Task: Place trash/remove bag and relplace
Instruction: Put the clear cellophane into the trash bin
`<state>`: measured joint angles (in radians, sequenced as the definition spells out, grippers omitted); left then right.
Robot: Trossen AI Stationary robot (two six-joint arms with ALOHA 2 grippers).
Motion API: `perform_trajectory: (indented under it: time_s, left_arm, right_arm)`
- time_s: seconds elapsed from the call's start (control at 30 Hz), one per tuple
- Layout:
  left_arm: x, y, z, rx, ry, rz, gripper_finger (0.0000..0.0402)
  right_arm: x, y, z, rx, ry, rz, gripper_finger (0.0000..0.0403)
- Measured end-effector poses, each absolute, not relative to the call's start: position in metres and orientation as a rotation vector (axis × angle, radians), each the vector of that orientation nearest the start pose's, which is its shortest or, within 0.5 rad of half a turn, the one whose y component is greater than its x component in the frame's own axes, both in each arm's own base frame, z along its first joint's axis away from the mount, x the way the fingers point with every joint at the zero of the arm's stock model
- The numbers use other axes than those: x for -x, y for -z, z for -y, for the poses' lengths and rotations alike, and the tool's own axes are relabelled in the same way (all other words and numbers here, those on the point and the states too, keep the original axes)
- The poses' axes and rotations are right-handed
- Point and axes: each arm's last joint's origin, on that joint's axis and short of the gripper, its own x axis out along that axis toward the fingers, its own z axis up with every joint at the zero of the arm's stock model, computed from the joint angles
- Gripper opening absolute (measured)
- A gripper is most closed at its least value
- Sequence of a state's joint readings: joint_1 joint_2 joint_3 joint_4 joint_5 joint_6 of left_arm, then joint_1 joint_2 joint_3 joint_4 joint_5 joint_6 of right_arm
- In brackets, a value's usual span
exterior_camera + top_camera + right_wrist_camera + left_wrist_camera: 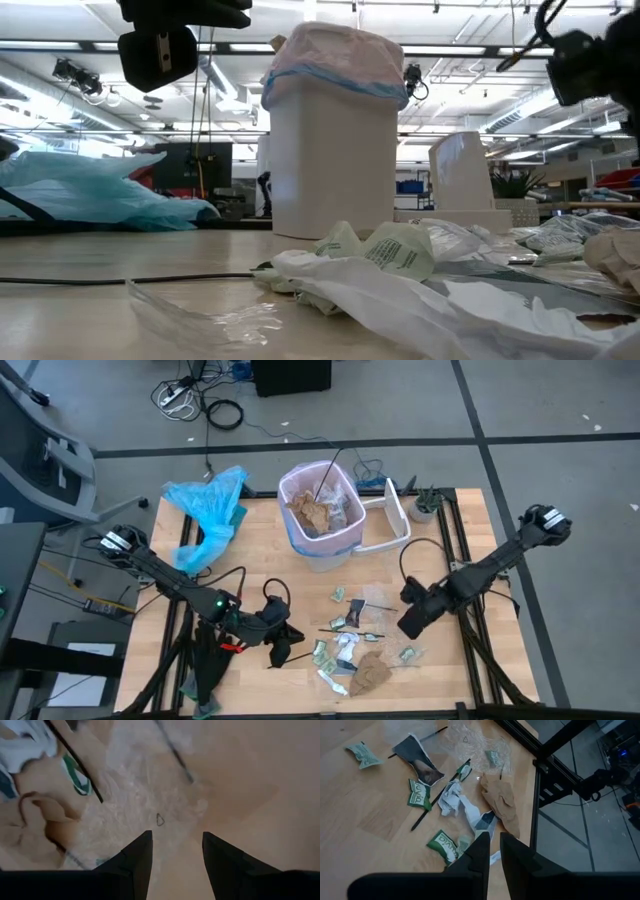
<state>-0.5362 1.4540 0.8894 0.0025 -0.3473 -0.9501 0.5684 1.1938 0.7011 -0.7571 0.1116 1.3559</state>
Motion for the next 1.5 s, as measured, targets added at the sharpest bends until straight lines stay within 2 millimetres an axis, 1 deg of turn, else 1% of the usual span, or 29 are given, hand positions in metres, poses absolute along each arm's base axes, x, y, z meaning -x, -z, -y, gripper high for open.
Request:
perform_trajectory:
  time_s: [0.2,0.33,0.4,0.43,0.53,0.57,0.67,0.77,0.9,1.0,1.2,1.37,1.5]
  left_arm:
    - [-0.27,-0.235,0.149,0.686,-0.07,-0.547,0.0052]
    - [-0.27,-0.235,0.149,0.685,-0.07,-0.547,0.0052]
    - [-0.27,-0.235,0.149,0.685,-0.07,-0.547,0.0052]
    - [-0.27,-0.235,0.149,0.685,-0.07,-0.547,0.0052]
    - [-0.27,-0.235,0.149,0.684,-0.071,-0.548,0.0052]
    - [-0.27,-0.235,0.149,0.684,-0.071,-0.548,0.0052]
    - [-0.27,-0.234,0.149,0.683,-0.071,-0.548,0.0052]
    - [-0.27,-0.234,0.149,0.681,-0.072,-0.551,0.0052]
    - [-0.27,-0.234,0.149,0.679,-0.074,-0.554,0.0052]
    - [-0.269,-0.233,0.149,0.674,-0.078,-0.561,0.0052]
    - [-0.269,-0.233,0.149,0.672,-0.08,-0.565,0.0052]
    - [-0.269,-0.233,0.149,0.673,-0.079,-0.564,0.0052]
    - [-0.269,-0.233,0.149,0.674,-0.08,-0.564,0.0052]
  right_arm:
    - [-0.179,-0.163,-0.12,-0.707,0.462,-1.241,0.0158]
    - [-0.191,-0.143,-0.129,-0.694,0.459,-1.246,0.0153]
    - [-0.201,-0.141,-0.136,-0.709,0.39,-1.196,0.013]
    - [-0.206,-0.14,-0.139,-0.715,0.36,-1.174,0.0108]
    - [-0.213,-0.144,-0.143,-0.69,0.314,-1.126,0.0025]
    - [-0.216,-0.148,-0.145,-0.685,0.302,-1.107,0.0015]
    - [-0.222,-0.165,-0.147,-0.702,0.271,-1.038,0.0009]
    - [-0.226,-0.182,-0.147,-0.682,0.23,-0.994,0.0002]
    - [-0.231,-0.21,-0.143,-0.669,0.194,-0.89,0.0001]
    - [-0.236,-0.231,-0.135,-0.649,0.179,-0.814,0.0]
    - [-0.246,-0.275,-0.111,-0.602,0.157,-0.685,0.0]
    - [-0.258,-0.327,-0.087,-0.507,0.128,-0.547,0.0]
    - [-0.267,-0.373,-0.062,-0.401,0.13,-0.419,0.0]
